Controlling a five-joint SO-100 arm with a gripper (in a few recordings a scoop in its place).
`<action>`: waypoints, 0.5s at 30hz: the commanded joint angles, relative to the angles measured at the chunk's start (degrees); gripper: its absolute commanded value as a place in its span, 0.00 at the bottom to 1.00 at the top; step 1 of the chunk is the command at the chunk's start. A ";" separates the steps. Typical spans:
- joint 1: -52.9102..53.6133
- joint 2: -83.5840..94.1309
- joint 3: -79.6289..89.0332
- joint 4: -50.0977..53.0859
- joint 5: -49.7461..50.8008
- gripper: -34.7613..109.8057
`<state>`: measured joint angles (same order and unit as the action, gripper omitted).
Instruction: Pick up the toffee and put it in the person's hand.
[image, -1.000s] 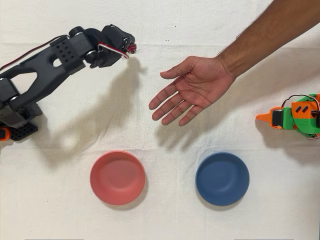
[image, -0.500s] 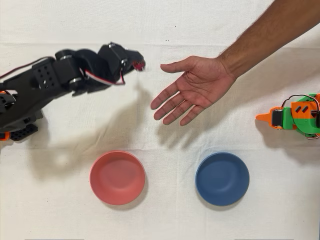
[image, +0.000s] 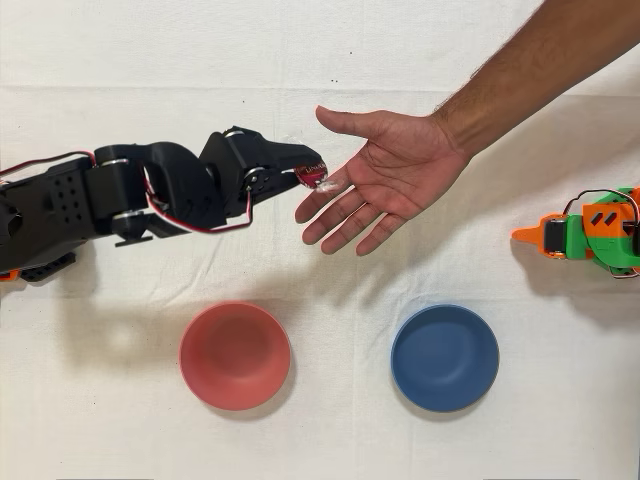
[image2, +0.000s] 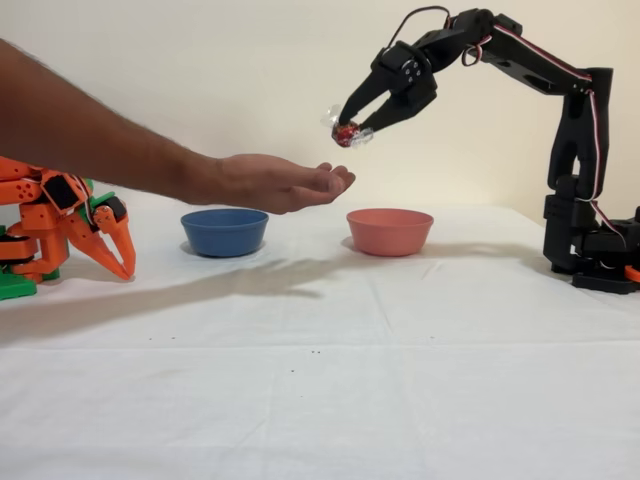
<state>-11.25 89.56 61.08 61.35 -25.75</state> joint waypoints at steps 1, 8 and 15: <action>-0.18 0.26 -6.42 -2.29 -1.76 0.30; -0.44 -2.81 -6.33 -8.79 -4.66 0.29; -0.44 -5.19 -6.50 -14.41 -7.82 0.30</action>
<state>-11.43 82.53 58.10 49.39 -32.26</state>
